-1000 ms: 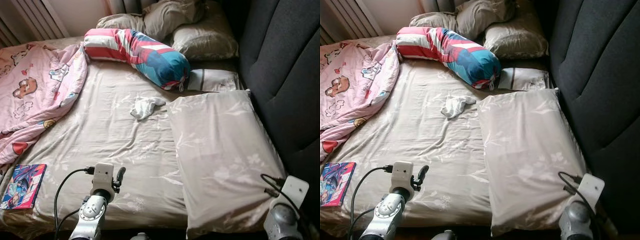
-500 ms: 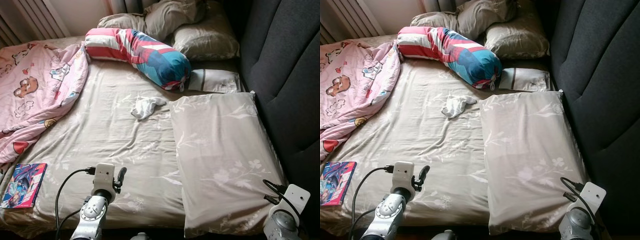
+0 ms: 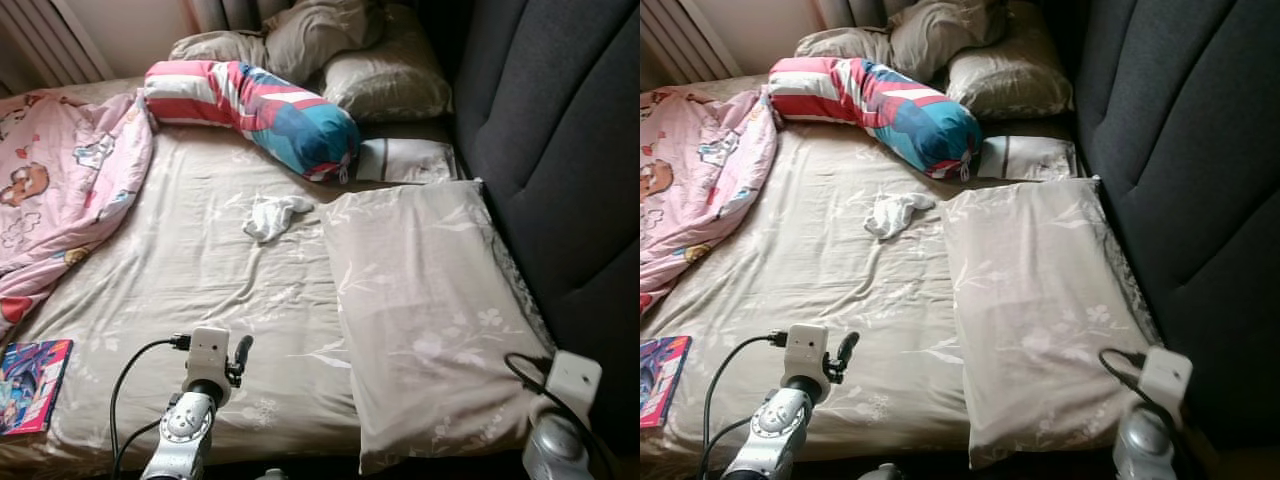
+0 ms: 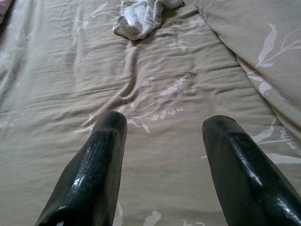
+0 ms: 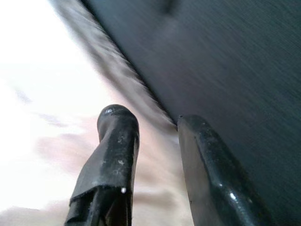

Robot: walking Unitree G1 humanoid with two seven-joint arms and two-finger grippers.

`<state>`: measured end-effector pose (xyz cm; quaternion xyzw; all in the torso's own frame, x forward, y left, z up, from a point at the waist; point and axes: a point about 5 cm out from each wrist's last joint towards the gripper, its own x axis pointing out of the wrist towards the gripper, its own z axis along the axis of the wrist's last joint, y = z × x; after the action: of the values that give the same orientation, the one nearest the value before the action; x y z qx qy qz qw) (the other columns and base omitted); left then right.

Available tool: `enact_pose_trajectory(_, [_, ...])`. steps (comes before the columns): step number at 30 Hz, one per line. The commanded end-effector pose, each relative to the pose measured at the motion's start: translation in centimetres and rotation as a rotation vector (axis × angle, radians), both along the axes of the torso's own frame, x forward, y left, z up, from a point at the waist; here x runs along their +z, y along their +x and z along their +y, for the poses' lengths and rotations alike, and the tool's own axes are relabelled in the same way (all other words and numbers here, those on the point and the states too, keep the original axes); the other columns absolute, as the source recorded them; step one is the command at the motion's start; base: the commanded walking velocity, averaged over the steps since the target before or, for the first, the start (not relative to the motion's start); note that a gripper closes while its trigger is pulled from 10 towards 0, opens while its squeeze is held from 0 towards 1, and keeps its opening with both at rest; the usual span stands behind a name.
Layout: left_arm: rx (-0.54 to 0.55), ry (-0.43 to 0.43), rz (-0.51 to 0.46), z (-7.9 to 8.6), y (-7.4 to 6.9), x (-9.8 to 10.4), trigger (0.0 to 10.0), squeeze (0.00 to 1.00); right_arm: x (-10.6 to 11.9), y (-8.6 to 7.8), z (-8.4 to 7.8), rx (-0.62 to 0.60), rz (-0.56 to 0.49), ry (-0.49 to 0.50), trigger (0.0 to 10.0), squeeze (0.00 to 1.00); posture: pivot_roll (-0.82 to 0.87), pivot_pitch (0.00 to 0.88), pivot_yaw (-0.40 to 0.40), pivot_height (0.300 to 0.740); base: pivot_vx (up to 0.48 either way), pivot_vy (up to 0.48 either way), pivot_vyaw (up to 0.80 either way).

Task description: Clean up the room

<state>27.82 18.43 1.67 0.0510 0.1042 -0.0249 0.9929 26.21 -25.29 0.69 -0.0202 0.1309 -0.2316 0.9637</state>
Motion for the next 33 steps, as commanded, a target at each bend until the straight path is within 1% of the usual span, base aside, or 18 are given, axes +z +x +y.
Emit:
enact_pose_trajectory(1, [0.015, 0.008, 0.036, 0.4, -0.6, -0.8, 10.0, 0.0, -0.3, 0.2, 2.6, 0.169, -0.041, 0.041, 10.0, 0.0, -0.06, 0.186, 0.059, 0.74, 0.0, 0.0, 0.0])
enact_pose_trajectory(2, [0.017, 0.006, 0.033, 0.4, -0.6, -0.7, 10.0, 0.0, -0.2, 0.3, 3.3, 0.21, -0.053, 0.049, 10.0, 0.0, -0.06, 0.186, 0.059, 0.74, 0.0, 0.0, 0.0])
enact_pose_trajectory(5, [0.025, -0.001, 0.025, 0.5, -0.6, -0.6, 10.0, 0.0, -0.3, 0.3, 4.2, 0.241, -0.074, 0.065, 10.0, 0.0, -0.06, 0.186, 0.057, 0.74, 0.0, 0.0, 0.0])
enact_pose_trajectory(7, [0.03, -0.005, 0.023, 0.5, -0.6, -0.6, 10.0, 0.0, -0.3, 0.2, 4.6, 0.245, -0.085, 0.073, 10.0, 0.0, -0.06, 0.186, 0.057, 0.74, 0.0, 0.0, 0.0])
enact_pose_trajectory(10, [0.035, -0.014, 0.026, 0.4, -0.6, -0.7, 10.0, 0.0, -0.7, -0.2, 5.0, 0.256, -0.07, 0.074, 10.0, 0.0, -0.06, 0.183, 0.053, 0.74, 0.0, 0.0, 0.0])
enact_pose_trajectory(15, [0.038, -0.033, 0.032, 0.2, -0.8, -1.0, 10.0, 0.0, -1.0, -0.5, 4.9, 0.274, -0.064, 0.089, 10.0, 0.0, -0.06, 0.181, 0.048, 0.74, 0.0, 0.0, 0.0])
enact_pose_trajectory(24, [0.052, -0.049, 0.044, 0.1, -1.0, -1.2, 10.0, 0.0, -0.8, -0.1, 4.9, 0.291, -0.058, 0.087, 10.0, 0.0, -0.06, 0.174, 0.045, 0.74, 0.0, 0.0, 0.0])
enact_pose_trajectory(27, [0.052, -0.05, 0.045, 0.1, -1.0, -1.2, 10.0, 0.0, -0.9, -0.1, 5.1, 0.314, -0.046, 0.068, 10.0, 0.0, -0.06, 0.172, 0.045, 0.74, 0.0, 0.244, 0.0])
enact_pose_trajectory(33, [0.053, -0.052, 0.047, 0.1, -1.0, -1.2, 10.0, 0.0, -0.8, -0.1, 5.3, 0.33, -0.056, 0.06, 10.0, 0.0, -0.06, 0.168, 0.044, 0.74, 0.0, 0.319, 0.75])
